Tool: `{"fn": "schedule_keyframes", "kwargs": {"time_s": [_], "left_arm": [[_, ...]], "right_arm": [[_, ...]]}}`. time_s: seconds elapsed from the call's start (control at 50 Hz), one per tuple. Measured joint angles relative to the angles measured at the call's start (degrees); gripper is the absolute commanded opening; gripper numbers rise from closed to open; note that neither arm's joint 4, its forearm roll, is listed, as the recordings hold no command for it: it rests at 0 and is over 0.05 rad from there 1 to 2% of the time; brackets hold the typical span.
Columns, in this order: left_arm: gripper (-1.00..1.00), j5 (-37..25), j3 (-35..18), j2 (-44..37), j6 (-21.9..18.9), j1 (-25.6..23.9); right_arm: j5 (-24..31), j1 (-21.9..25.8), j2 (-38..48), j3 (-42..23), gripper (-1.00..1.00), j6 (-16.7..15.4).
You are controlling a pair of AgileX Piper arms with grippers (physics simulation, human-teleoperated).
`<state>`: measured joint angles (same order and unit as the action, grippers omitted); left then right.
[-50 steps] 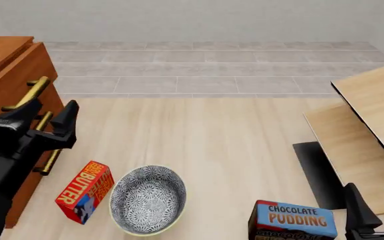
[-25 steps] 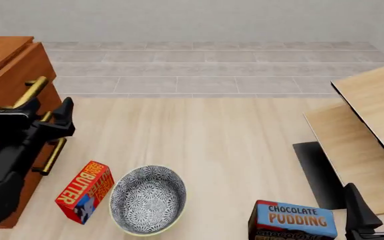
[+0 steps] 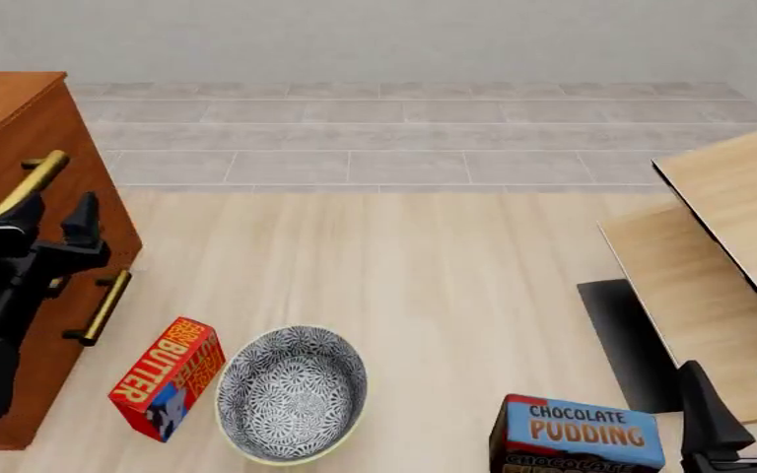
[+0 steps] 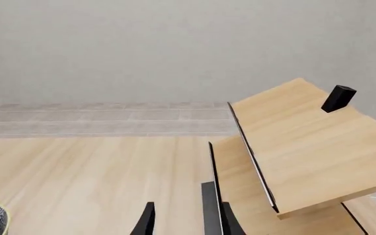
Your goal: Close the top drawer of the cabinet and put the bowl on top of it.
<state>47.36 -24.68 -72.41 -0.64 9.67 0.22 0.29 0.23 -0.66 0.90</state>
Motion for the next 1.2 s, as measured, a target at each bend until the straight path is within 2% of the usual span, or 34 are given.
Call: {"fn": "schedule_keyframes", "kwargs": {"time_s": [0.28, 0.48, 0.64, 0.88, 1.06, 1.2], "left_arm": [[1.00, 0.17, 0.72, 0.77, 1.20, 2.51], [1.00, -4.07, 2.34, 5.83, 1.75, 1.89], [1.00, -12.28, 2.54, 14.01, 2.05, 0.13], [1.00, -26.53, -1.80, 27.73, -0.39, -3.82], [1.00, -37.36, -6.31, 35.26, -2.76, -9.76], [1.00, -45.41, -10.79, 38.20, -5.22, -15.47]], "right_arm": [[0.00, -0.16, -0.05, -0.04, 1.00, 0.16], [-0.11, -0.27, -0.06, 0.00, 1.00, 0.36], [-0.10, -0.46, -0.09, -0.08, 1.00, 0.58], [-0.12, -0.67, -0.12, -0.16, 1.00, 0.88], [-0.23, -0.72, -0.13, -0.07, 1.00, 0.97], [-0.20, -0.74, -0.13, -0.11, 1.00, 1.00]]}}
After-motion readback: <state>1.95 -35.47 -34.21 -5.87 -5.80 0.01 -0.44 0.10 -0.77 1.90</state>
